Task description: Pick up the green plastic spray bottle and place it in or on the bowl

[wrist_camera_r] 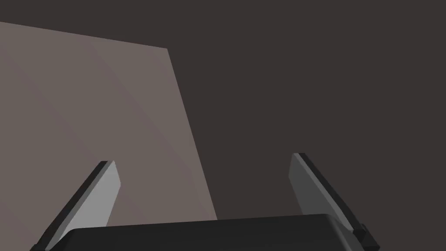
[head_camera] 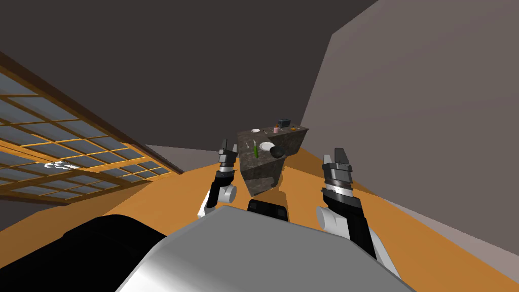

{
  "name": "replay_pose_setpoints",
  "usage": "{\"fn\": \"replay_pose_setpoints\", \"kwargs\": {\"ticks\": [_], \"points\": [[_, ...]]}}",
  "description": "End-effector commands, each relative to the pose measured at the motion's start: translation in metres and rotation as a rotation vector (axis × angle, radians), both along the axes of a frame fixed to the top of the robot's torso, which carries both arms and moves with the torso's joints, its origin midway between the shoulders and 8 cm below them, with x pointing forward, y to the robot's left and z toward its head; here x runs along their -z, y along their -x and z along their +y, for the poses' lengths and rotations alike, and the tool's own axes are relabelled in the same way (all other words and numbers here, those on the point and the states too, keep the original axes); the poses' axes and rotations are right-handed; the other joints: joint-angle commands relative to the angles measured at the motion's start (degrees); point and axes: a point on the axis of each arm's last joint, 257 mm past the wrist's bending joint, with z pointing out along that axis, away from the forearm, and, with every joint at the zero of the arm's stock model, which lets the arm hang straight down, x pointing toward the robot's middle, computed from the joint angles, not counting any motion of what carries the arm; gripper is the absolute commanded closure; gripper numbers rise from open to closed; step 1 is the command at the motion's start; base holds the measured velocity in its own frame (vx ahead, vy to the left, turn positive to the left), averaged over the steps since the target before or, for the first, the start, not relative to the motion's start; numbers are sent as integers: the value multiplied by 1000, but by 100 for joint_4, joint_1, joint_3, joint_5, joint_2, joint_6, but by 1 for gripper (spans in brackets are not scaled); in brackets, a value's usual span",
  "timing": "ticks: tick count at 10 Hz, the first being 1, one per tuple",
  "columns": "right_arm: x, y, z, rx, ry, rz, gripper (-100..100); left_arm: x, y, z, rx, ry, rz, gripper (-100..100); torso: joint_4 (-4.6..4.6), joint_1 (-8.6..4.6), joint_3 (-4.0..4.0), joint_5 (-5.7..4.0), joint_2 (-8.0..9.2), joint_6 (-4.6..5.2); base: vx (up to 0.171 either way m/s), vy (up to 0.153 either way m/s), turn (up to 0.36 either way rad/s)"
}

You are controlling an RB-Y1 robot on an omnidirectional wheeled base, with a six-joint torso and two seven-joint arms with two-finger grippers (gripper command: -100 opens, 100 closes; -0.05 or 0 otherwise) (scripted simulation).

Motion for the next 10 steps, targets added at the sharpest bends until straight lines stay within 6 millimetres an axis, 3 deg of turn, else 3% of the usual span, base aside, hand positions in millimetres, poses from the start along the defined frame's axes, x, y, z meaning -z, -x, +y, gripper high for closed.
{"fn": "replay_pose_setpoints", "kwargs": {"ticks": [1,5,10], "points": [[0,0,0,0,0,0,0,3,-2,1,14,-10,13,-100,0,0,0,0,0,0,9,-25,-40],[0,0,0,0,0,0,0,17,-9,18,49,10,66,-100,-1,-30,-3,-6,-5,1,14,-76,-60],[0,0,0,0,0,0,0,35,-17,65,71,140,137,-100,-2,-56,-5,-13,-9,1,19,-134,-94]]}}
